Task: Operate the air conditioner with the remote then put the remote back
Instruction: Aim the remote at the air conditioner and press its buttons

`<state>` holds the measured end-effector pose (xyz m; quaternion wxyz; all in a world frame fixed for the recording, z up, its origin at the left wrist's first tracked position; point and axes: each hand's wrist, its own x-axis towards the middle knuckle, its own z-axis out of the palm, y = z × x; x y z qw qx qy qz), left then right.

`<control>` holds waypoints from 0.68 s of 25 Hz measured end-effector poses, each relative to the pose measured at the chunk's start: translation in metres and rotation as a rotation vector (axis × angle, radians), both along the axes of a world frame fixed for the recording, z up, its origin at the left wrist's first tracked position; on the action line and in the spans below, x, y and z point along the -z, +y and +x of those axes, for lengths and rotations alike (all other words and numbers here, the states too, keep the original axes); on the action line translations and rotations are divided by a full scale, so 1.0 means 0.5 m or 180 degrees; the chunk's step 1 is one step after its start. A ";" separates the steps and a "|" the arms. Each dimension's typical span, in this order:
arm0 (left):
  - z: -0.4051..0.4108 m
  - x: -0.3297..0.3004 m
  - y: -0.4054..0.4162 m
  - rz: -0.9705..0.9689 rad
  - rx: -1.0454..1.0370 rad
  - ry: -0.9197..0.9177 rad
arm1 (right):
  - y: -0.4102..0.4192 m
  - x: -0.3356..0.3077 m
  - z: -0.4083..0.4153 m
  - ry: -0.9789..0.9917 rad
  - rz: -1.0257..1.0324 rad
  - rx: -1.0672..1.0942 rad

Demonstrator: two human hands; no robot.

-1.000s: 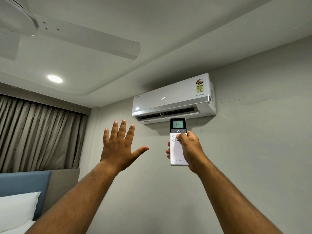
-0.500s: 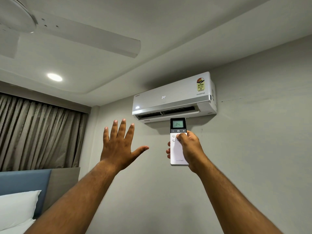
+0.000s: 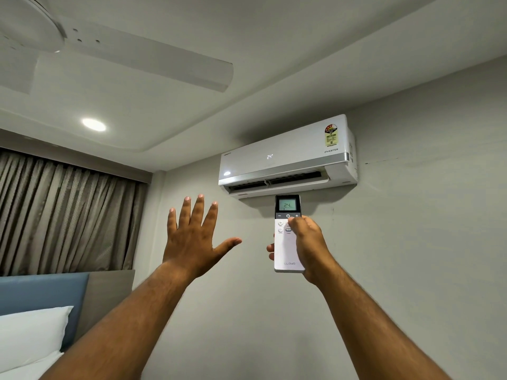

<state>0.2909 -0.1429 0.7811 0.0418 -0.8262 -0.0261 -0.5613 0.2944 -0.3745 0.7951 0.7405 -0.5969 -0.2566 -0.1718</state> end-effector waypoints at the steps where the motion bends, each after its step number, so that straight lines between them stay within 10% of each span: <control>1: 0.000 0.001 0.004 -0.0021 0.0018 0.0007 | 0.008 0.001 -0.001 0.0049 0.0006 -0.0014; 9: -0.018 0.028 0.054 -0.0641 0.0499 0.0074 | 0.121 0.037 -0.009 0.0237 -0.0318 0.0183; 17: -0.121 0.121 0.138 -0.2647 0.1964 0.0618 | 0.346 0.158 -0.040 0.0461 -0.0667 -0.0573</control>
